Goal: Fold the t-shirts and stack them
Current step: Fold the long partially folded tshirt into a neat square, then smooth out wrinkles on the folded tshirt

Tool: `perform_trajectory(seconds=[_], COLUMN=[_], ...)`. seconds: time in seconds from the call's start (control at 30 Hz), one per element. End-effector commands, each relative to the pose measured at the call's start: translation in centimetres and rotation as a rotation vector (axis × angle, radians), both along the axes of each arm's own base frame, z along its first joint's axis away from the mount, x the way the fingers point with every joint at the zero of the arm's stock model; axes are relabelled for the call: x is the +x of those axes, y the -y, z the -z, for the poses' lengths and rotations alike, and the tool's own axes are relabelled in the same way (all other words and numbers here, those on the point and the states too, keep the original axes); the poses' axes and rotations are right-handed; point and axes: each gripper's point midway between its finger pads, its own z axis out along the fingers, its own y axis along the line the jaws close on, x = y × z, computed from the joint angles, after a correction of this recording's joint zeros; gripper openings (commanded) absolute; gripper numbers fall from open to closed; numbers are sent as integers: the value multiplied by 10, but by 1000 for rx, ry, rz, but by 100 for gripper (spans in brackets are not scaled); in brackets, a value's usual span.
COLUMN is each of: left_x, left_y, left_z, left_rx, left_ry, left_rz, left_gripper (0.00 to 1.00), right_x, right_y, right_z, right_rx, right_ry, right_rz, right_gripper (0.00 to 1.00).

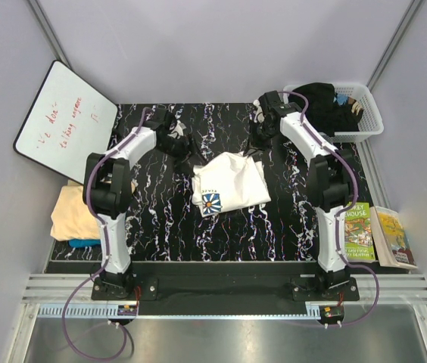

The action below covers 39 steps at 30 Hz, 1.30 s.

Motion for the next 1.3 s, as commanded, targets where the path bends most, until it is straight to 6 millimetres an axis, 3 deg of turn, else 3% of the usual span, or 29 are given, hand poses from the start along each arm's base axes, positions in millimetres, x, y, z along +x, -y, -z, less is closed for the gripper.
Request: perform_trajectory(seconds=[0.0, 0.03, 0.1, 0.17, 0.2, 0.23, 0.4, 0.47, 0.5, 0.53, 0.6, 0.63, 0.67, 0.7, 0.77, 0.8, 0.87, 0.93, 1.03, 1.27], left_x=[14, 14, 14, 12, 10, 6, -1, -7, -10, -14, -17, -21, -23, -26, -32, -37, -40, -46, -54, -64], left_y=[-8, -10, -17, -23, -24, -25, -19, -3, 3, 14, 26, 32, 35, 38, 38, 36, 29, 23, 19, 10], left_z=[-2, -8, -13, -28, -34, -49, -89, -94, -91, -91, -78, -73, -67, -54, -43, -35, -26, -19, -13, -1], left_rx=[-10, -10, 19, 45, 51, 51, 50, -1, -20, -39, -59, -60, -57, -53, -48, -30, 14, 38, 62, 109], left_ry=[-29, -15, 7, 58, 76, 119, 298, 332, 324, 321, 281, 264, 238, 195, 146, 124, 118, 107, 89, 78], left_rz=[-28, -31, -45, -57, -57, -54, 3, 48, 63, 90, 116, 130, 124, 126, 115, 109, 89, 82, 76, 88], left_gripper=[99, 99, 99, 99, 99, 99, 99, 99, 98, 88, 40, 21, 10, 6, 11, 18, 47, 64, 74, 80], right_x=[14, 14, 16, 18, 18, 18, 14, 9, 1, -3, -11, -15, -18, -27, -36, -45, -52, -60, -69, -75], right_y=[22, 23, 26, 30, 33, 35, 34, 26, 17, 14, 11, 11, 12, 15, 19, 24, 30, 40, 46, 48], right_z=[10, 11, 12, 1, -6, -21, -74, -89, -87, -87, -70, -60, -52, -37, -27, -15, -12, -3, 10, 27], right_rx=[-83, -92, -109, -121, -127, -131, -74, -14, 37, 60, 79, 77, 74, 59, 43, 18, -8, -50, -76, -90], right_ry=[-24, -27, -33, 1, 18, 55, 174, 203, 176, 164, 97, 57, 32, -18, -48, -79, -79, -86, -115, -154], right_rz=[77, 77, 84, 90, 94, 101, 101, 81, 51, 44, 57, 76, 83, 93, 103, 111, 110, 107, 103, 99], right_gripper=[4, 9, 29, 56, 61, 71, 82, 81, 80, 78, 76, 76, 76, 76, 76, 76, 76, 76, 76, 75])
